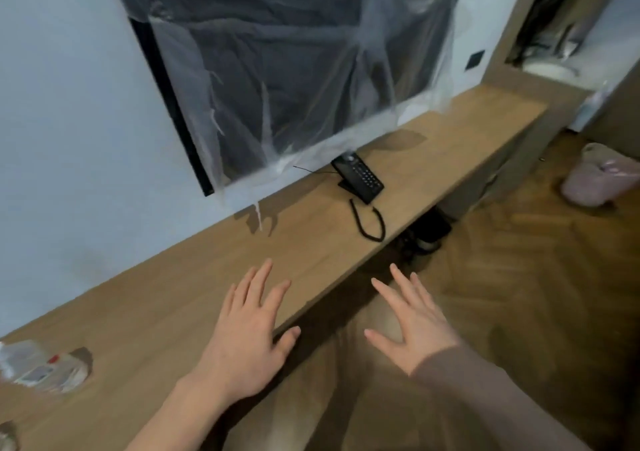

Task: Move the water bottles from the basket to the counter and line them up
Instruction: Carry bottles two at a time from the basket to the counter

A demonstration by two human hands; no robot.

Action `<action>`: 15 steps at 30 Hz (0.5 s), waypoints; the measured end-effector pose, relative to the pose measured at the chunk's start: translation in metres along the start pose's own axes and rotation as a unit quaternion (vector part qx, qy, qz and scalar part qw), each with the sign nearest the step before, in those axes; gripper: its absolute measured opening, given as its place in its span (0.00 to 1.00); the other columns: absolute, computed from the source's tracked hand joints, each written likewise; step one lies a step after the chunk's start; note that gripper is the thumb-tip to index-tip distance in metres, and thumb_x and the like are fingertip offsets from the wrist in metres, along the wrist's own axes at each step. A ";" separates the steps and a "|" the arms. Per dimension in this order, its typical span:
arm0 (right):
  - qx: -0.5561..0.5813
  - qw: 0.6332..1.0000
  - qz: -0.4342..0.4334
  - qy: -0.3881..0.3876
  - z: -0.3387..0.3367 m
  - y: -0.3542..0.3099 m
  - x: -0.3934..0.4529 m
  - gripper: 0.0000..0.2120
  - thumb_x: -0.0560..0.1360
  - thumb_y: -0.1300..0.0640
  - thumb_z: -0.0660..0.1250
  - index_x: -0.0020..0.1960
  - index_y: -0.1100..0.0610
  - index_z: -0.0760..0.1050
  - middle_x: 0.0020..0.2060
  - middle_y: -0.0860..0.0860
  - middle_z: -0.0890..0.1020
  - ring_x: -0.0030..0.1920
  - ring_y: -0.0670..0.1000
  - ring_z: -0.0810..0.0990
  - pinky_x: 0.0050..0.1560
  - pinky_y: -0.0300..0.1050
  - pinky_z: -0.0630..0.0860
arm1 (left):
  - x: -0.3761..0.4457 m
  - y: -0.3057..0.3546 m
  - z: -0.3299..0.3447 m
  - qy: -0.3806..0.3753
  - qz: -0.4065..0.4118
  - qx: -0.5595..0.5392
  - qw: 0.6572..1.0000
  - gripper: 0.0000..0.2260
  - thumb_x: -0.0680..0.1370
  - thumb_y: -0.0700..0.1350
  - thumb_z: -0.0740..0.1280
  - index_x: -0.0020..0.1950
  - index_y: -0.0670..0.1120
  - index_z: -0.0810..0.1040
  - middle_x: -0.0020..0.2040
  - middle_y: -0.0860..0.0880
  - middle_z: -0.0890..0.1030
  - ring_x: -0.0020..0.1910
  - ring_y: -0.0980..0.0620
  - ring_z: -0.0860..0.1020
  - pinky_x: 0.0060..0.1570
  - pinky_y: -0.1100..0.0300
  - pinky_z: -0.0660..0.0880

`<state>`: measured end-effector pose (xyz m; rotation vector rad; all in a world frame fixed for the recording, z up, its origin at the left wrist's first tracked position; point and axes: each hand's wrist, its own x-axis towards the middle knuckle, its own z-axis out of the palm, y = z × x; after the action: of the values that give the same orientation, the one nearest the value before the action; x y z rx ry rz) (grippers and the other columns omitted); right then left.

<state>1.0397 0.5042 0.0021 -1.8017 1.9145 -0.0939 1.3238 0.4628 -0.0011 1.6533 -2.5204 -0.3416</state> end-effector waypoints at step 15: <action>0.044 0.974 0.201 0.095 -0.101 0.245 -0.075 0.41 0.80 0.28 0.55 0.84 0.36 0.37 0.82 0.43 0.30 0.82 0.55 0.30 0.80 0.56 0.37 | 0.177 0.255 0.037 -0.038 0.214 0.046 0.975 0.34 0.83 0.66 0.56 0.85 0.58 0.47 0.84 0.51 0.33 0.82 0.48 0.33 0.81 0.43 0.37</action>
<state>0.7739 0.5755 0.0190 -1.3568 2.3330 -0.2114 1.0177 0.4033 0.0194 1.0898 -2.8923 -0.2507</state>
